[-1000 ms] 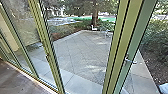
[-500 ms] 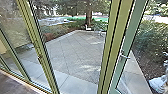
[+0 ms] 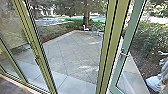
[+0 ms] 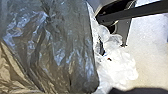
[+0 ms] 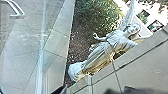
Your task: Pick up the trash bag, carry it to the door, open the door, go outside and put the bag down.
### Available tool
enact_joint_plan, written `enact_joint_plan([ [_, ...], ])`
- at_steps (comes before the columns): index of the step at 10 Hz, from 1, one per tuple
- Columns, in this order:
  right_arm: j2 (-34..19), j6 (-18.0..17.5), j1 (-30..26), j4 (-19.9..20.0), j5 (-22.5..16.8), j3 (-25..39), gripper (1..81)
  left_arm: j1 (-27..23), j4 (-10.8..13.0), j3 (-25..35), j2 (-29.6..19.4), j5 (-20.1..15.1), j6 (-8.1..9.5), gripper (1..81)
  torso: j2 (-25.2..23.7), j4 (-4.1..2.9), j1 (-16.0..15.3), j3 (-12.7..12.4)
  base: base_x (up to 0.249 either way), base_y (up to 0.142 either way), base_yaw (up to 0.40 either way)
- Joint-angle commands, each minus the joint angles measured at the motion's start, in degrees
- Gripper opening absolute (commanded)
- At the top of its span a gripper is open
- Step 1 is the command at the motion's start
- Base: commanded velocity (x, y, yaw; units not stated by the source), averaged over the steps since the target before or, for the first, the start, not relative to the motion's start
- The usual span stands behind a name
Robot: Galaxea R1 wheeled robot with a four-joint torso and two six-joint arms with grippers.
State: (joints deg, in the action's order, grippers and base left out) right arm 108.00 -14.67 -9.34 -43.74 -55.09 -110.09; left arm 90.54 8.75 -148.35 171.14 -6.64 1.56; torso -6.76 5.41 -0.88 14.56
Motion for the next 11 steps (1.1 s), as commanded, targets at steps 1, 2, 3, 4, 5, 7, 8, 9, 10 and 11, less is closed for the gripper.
enact_joint_plan([
  [1,0.0,-0.5,-7.2,-7.1,0.2,-0.8,81.1,-0.6,-0.6,0.2,0.3,-4.5,0.02,1.0,0.0,0.0,0.0,0.0,0.0,0.0,0.0],
  [2,0.0,-0.5,-7.2,-8.1,0.4,-1.5,81.1,-0.6,-0.6,0.2,0.3,-4.6,0.11,1.0,0.0,0.0,0.0,-1.5,0.0,0.0,0.0],
  [3,-0.2,-0.4,-7.1,-7.9,0.5,-2.5,81.1,-0.6,-0.6,0.3,0.3,-4.8,0.2,1.0,0.0,0.0,0.0,-4.2,0.0,0.0,0.0],
  [4,-0.6,-0.2,-6.7,-8.0,0.6,-2.9,81.1,-0.5,-0.6,0.2,0.3,-4.8,0.2,1.0,0.0,0.0,0.0,-0.3,0.0,0.0,0.0],
  [5,-1.3,0.1,-5.7,-8.1,0.9,-3.3,81.1,-0.5,-0.5,0.2,0.3,-4.8,0.2,1.0,0.0,0.0,0.0,-0.8,0.0,0.0,0.0],
  [7,-2.6,0.3,-3.7,-9.1,2.8,-4.2,81.1,-0.4,-0.5,0.2,0.3,-4.8,0.2,1.0,0.0,0.0,0.0,-1.0,0.0,0.0,0.0],
  [8,-2.9,0.2,-2.9,-10.3,3.8,-5.3,81.1,-0.3,-0.5,0.2,0.3,-4.8,0.2,1.0,0.0,0.0,0.0,-1.0,0.0,0.0,0.0],
  [9,-3.1,0.3,-2.8,-10.2,4.1,-6.3,81.1,-0.3,-0.5,0.2,0.3,-4.8,0.2,1.0,0.0,1.82,0.0,-2.2,0.0,0.0,0.0],
  [10,-3.2,0.3,-2.5,-10.2,4.2,-6.6,81.1,-0.3,-0.5,0.2,0.3,-4.8,0.2,1.0,0.0,3.72,0.0,-3.2,0.0,0.0,0.0],
  [11,-3.2,0.3,-2.2,-10.4,4.1,-6.7,81.1,-0.3,-0.5,0.2,0.3,-4.8,0.2,1.0,0.0,1.92,0.0,-2.7,0.0,0.0,0.0],
])
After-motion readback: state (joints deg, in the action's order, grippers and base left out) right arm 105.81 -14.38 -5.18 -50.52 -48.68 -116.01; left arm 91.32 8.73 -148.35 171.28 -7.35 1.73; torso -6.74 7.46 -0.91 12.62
